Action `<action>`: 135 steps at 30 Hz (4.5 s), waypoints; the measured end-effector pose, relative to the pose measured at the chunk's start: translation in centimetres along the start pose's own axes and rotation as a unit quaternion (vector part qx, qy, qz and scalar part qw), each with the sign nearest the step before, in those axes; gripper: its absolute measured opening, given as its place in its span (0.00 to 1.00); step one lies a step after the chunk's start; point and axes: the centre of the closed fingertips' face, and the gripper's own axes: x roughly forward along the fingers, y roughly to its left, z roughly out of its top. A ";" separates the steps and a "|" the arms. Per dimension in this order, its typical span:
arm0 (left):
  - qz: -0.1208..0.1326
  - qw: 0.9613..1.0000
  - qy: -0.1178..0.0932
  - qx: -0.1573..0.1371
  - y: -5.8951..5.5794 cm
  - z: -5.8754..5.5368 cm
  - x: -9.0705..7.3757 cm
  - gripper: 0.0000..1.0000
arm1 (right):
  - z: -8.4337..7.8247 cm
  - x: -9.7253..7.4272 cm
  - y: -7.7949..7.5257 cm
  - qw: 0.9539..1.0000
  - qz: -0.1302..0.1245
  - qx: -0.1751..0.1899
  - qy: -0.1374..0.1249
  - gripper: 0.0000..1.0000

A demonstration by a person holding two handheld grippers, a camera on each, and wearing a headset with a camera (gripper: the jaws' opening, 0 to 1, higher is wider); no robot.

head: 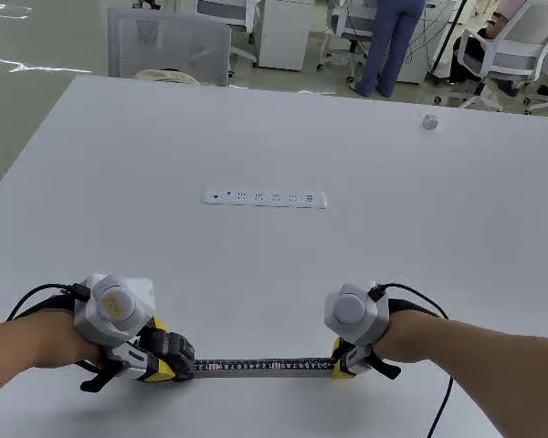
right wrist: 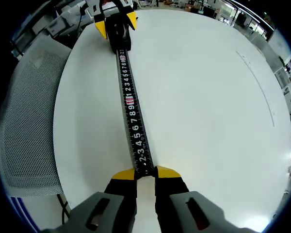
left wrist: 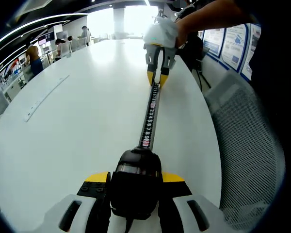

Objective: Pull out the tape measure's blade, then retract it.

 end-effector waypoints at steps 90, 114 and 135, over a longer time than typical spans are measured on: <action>0.201 0.910 -0.183 -0.314 -5.0 -9.5 -12.7 1.00 | -5.9 -8.4 6.9 0.884 -0.160 0.326 -0.293 0.89; 0.238 0.893 -0.205 -0.322 -6.0 -10.7 -15.3 1.00 | -9.5 -10.9 10.9 0.874 -0.201 0.339 -0.284 1.00; 0.244 0.888 -0.211 -0.327 -6.0 -10.2 -15.2 1.00 | -10.1 -10.7 10.0 0.889 -0.200 0.317 -0.264 0.99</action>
